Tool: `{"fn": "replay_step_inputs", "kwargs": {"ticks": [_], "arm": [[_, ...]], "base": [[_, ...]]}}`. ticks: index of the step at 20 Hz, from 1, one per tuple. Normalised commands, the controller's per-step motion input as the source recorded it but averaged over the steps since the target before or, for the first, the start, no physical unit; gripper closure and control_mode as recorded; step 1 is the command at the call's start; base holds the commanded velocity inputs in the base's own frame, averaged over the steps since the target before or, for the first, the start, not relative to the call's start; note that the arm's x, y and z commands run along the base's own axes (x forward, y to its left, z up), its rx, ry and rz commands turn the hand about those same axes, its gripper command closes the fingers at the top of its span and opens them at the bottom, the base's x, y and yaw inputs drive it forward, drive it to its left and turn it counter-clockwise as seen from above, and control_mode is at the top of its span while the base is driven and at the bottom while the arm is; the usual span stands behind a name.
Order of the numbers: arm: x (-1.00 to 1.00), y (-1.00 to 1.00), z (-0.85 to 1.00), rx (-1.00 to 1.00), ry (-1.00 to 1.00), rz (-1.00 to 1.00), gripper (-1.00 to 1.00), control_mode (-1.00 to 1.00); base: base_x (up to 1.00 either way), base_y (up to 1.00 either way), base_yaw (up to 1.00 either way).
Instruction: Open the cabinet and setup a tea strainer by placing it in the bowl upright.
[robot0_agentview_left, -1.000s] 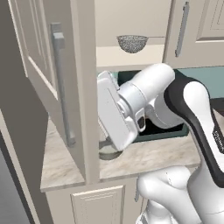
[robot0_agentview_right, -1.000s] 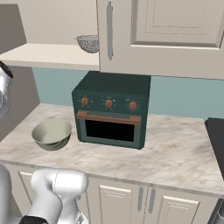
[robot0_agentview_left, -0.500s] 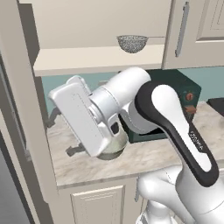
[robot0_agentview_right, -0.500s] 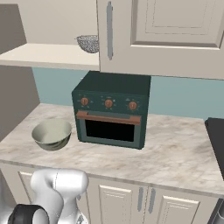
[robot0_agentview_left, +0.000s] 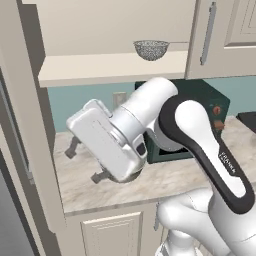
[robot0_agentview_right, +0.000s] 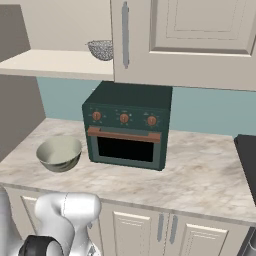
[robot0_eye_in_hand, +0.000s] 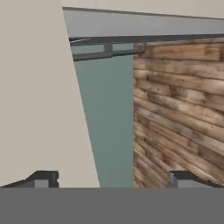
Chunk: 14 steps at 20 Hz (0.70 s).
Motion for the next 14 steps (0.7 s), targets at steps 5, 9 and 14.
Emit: {"fn": "replay_step_inputs", "kwargs": {"ticks": [5, 9, 14], "arm": [[0.34, -0.7, -0.11, -0.34, -0.14, 0.0, -1.0, -1.0], [0.16, -0.97, -0.14, -0.29, -0.28, 0.0, -1.0, -1.0], [0.09, -1.0, -0.28, -0.23, -0.39, 0.0, -1.0, -1.0]], "base": [[0.0, 0.0, 0.0], [0.0, 0.0, 0.0], [0.0, 0.0, 0.0]]}}
